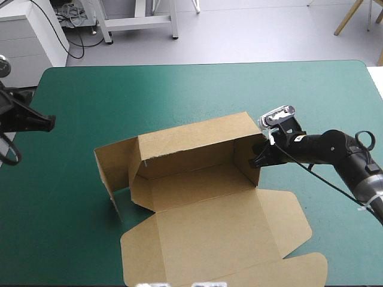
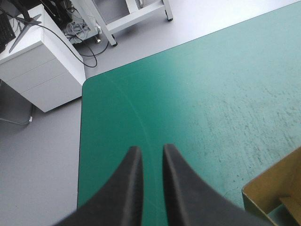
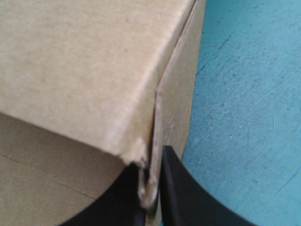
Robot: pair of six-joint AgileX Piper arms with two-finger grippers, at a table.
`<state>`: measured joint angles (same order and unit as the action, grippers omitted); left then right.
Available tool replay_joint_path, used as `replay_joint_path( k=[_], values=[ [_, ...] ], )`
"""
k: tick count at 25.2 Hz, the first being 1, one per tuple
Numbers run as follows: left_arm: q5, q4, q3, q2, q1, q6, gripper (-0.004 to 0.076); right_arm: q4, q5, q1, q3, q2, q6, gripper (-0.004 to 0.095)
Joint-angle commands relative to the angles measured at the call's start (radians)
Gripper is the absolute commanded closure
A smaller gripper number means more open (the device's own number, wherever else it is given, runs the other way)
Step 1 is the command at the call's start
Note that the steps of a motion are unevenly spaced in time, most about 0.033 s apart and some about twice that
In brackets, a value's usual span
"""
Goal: Fold the box
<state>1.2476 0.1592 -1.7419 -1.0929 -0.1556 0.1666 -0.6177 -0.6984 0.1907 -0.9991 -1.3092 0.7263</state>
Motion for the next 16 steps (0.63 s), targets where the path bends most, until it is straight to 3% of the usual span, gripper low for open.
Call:
replay_joint_path(
  k=[1,8,11,16],
  values=[
    [-0.063,-0.003,0.070,0.087,0.003,-0.012,0.0731,-0.045,0.014,0.000,-0.036,0.041,-0.014,0.0926],
    [-0.168,0.056,0.426,0.231,0.003,-0.014,0.0734,0.017,-0.008,0.000,-0.118,0.130,-0.142,0.0926],
    [-0.245,0.072,0.546,0.282,0.003,-0.061,0.0734,0.155,-0.116,0.000,-0.202,0.145,-0.285,0.0926],
    [-0.264,0.091,0.607,0.294,0.003,-0.091,0.0734,0.322,-0.229,0.000,-0.298,0.145,-0.443,0.0926]
  ],
)
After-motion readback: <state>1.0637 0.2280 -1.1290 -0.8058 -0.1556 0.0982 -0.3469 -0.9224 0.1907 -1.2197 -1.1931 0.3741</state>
